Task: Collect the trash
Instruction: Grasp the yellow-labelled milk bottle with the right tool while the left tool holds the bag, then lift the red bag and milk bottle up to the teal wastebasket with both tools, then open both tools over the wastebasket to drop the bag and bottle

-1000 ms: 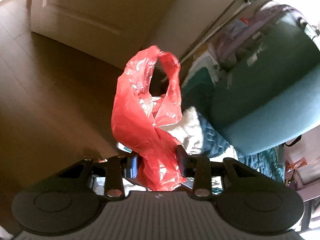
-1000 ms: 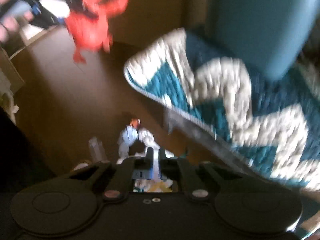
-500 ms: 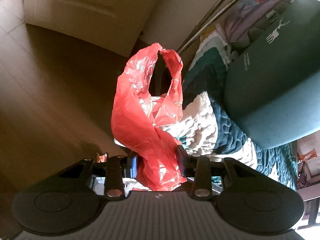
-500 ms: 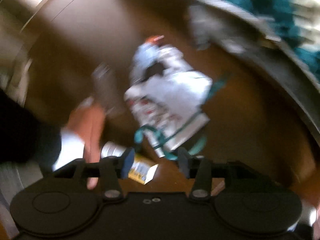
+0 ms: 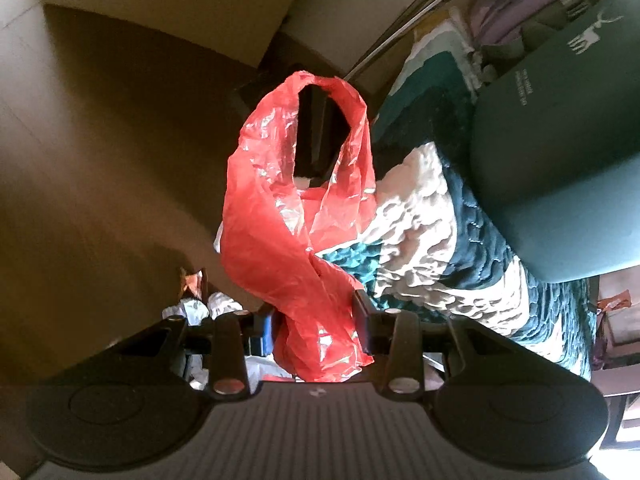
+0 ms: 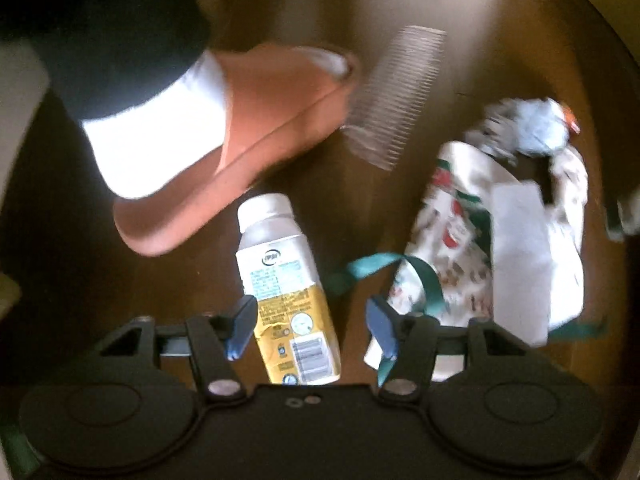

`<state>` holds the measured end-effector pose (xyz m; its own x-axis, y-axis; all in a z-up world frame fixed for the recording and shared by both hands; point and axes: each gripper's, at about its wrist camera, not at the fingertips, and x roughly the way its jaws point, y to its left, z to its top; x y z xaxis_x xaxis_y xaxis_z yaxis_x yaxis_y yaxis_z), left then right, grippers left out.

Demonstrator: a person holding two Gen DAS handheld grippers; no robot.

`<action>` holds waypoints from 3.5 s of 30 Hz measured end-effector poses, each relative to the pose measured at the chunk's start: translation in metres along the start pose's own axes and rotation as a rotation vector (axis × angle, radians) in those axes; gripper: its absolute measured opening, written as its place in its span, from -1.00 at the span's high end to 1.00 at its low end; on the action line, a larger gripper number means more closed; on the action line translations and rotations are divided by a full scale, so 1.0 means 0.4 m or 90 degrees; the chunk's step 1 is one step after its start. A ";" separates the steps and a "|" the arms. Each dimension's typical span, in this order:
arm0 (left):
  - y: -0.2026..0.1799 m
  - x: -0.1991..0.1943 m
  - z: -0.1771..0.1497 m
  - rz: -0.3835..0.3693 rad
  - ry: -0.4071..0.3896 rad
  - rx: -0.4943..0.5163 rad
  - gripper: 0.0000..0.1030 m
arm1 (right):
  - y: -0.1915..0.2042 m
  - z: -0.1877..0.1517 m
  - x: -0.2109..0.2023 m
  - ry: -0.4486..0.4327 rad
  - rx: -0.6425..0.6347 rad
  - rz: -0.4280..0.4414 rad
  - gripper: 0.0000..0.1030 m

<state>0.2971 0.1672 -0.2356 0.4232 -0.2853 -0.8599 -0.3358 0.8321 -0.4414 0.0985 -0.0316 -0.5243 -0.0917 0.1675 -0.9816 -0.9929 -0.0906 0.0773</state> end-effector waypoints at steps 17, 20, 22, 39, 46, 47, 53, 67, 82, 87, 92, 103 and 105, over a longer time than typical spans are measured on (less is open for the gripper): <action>0.012 0.050 0.003 -0.001 0.041 -0.017 0.28 | 0.067 0.012 0.084 0.048 -0.086 -0.036 -0.14; 0.012 0.048 0.001 -0.003 0.042 -0.019 0.28 | 0.069 0.019 0.060 0.042 -0.069 -0.044 0.03; 0.013 0.046 0.002 -0.008 0.046 -0.024 0.28 | 0.062 0.021 0.026 0.026 -0.044 -0.040 0.05; -0.016 -0.072 -0.005 -0.021 -0.045 0.015 0.28 | -0.099 0.047 -0.384 -0.053 0.238 -0.198 0.05; -0.026 -0.145 -0.038 -0.013 -0.097 0.018 0.28 | -0.117 0.008 -0.621 -0.101 0.368 -0.297 0.05; -0.027 -0.155 -0.045 -0.019 -0.099 0.012 0.28 | -0.113 0.003 -0.658 -0.112 0.384 -0.308 0.05; -0.068 -0.260 -0.092 -0.042 -0.153 0.023 0.28 | -0.074 -0.014 -0.849 -0.191 0.449 -0.377 0.05; -0.300 -0.605 -0.076 -0.086 -0.281 0.139 0.28 | -0.093 -0.060 -1.304 -0.436 0.563 -0.476 0.05; -0.711 -0.775 0.125 -0.106 -0.339 0.318 0.28 | -0.295 -0.130 -1.660 -0.541 0.631 -0.594 0.05; -0.795 -0.714 0.180 -0.074 -0.308 0.350 0.28 | -0.386 -0.135 -1.660 -0.529 0.657 -0.589 0.05; -0.844 -0.605 0.209 -0.018 -0.279 0.379 0.28 | -0.449 -0.129 -1.621 -0.484 0.673 -0.571 0.05; -0.880 -0.411 0.244 0.029 -0.184 0.428 0.26 | -0.576 -0.151 -1.518 -0.406 0.695 -0.519 0.04; -0.874 -0.386 0.248 0.033 -0.169 0.424 0.25 | -0.593 -0.155 -1.500 -0.396 0.694 -0.510 0.03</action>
<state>0.4329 -0.0326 0.0768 0.6397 -0.1833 -0.7464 0.1882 0.9789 -0.0791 0.3937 -0.1716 0.0357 0.7551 0.2237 -0.6163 -0.3343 0.9400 -0.0684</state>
